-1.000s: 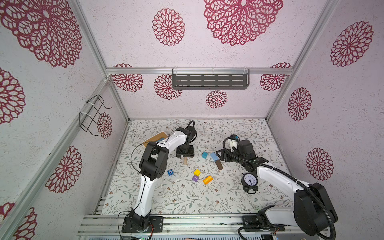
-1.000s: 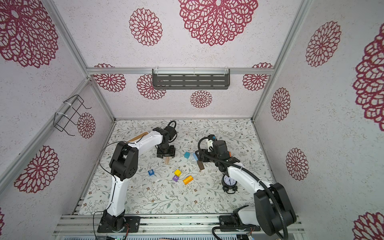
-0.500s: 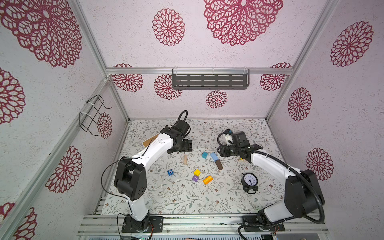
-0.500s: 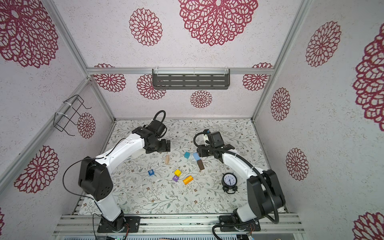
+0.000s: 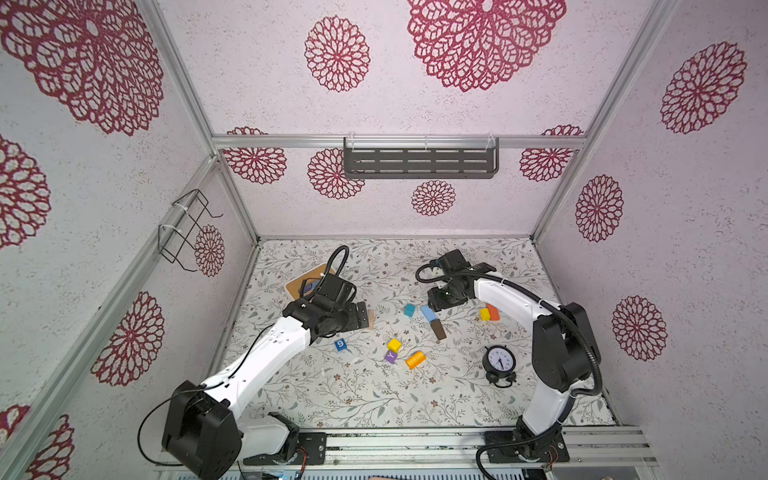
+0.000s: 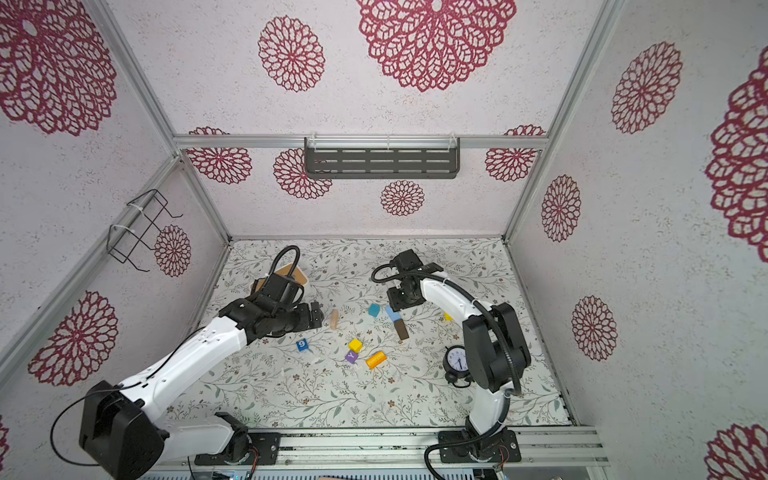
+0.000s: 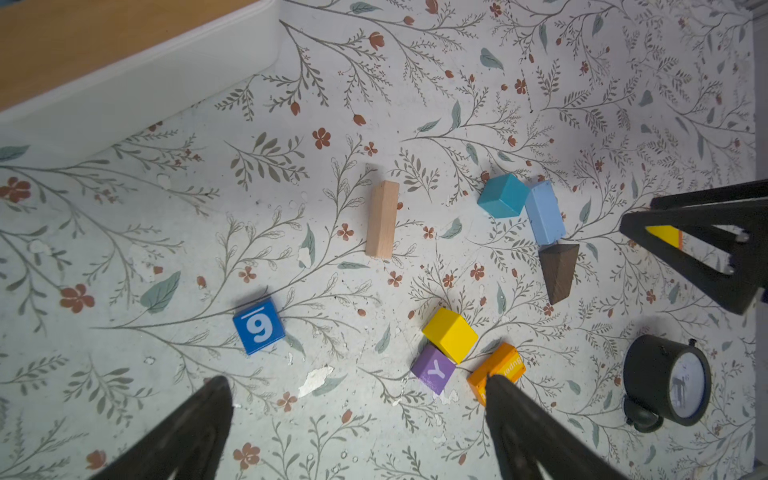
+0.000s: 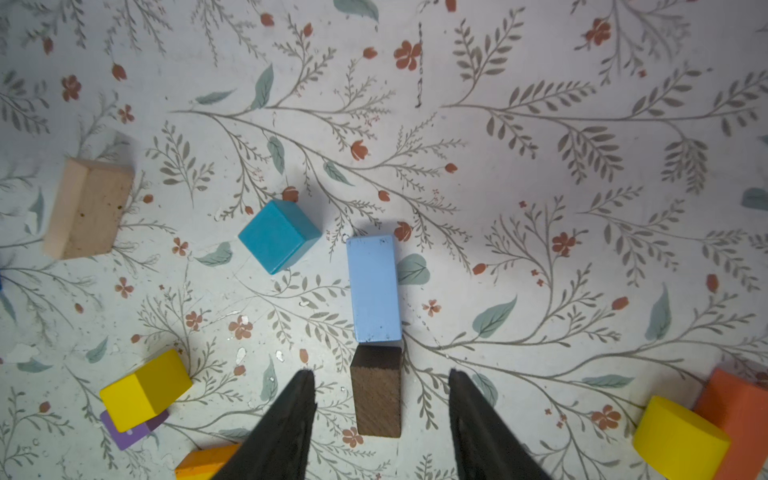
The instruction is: Build the wood block tower
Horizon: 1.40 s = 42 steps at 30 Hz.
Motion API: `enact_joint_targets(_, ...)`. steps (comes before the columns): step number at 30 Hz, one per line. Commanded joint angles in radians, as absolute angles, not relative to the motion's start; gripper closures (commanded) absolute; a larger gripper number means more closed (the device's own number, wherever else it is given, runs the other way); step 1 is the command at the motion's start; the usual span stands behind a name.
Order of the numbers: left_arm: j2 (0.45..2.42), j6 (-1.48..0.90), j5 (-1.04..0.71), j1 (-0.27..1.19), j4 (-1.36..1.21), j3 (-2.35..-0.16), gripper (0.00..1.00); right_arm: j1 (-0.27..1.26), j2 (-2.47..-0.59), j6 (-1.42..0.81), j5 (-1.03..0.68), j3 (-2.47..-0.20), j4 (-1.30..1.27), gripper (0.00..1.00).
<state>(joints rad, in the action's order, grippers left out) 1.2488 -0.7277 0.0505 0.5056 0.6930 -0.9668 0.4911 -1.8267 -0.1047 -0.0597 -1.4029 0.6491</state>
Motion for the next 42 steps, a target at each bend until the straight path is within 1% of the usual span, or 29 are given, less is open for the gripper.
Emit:
enact_joint_targets(1, 1.155, -0.758, 0.069, 0.506, 0.566, -0.880, 0.03, 0.509, -1.859, -0.086, -0.026, -1.444, 0.711, 0.45)
enact_joint_targets(5, 1.057, -0.752, 0.077, 0.507, 0.535, -0.811, 0.03, 0.524, -1.897, -0.087, -0.024, -1.454, 0.700, 0.44)
enact_joint_targets(9, 1.003, -0.750, 0.063, 0.507, 0.517, -0.774, 0.03, 0.535, -1.933, -0.089, -0.015, -1.477, 0.692, 0.44)
enact_joint_targets(17, 1.032, -0.754, 0.044, 0.507, 0.551, -0.785, 0.02, 0.534, -1.990, -0.096, -0.001, -1.506, 0.700, 0.45)
enact_joint_targets(25, 1.052, -0.769, 0.059, 0.508, 0.536, -0.788, 0.03, 0.534, -2.000, -0.079, 0.009, -1.494, 0.690, 0.49)
enact_joint_targets(31, 1.060, -0.772, 0.045, 0.507, 0.501, -0.772, 0.03, 0.534, -2.016, -0.074, 0.014, -1.496, 0.689, 0.55)
enact_joint_targets(38, 1.051, -0.766, 0.040, 0.508, 0.494, -0.770, 0.03, 0.533, -2.036, -0.071, 0.018, -1.496, 0.684, 0.58)
enact_joint_targets(42, 1.044, -0.767, 0.043, 0.505, 0.491, -0.772, 0.03, 0.533, -2.038, -0.072, 0.015, -1.500, 0.681, 0.62)
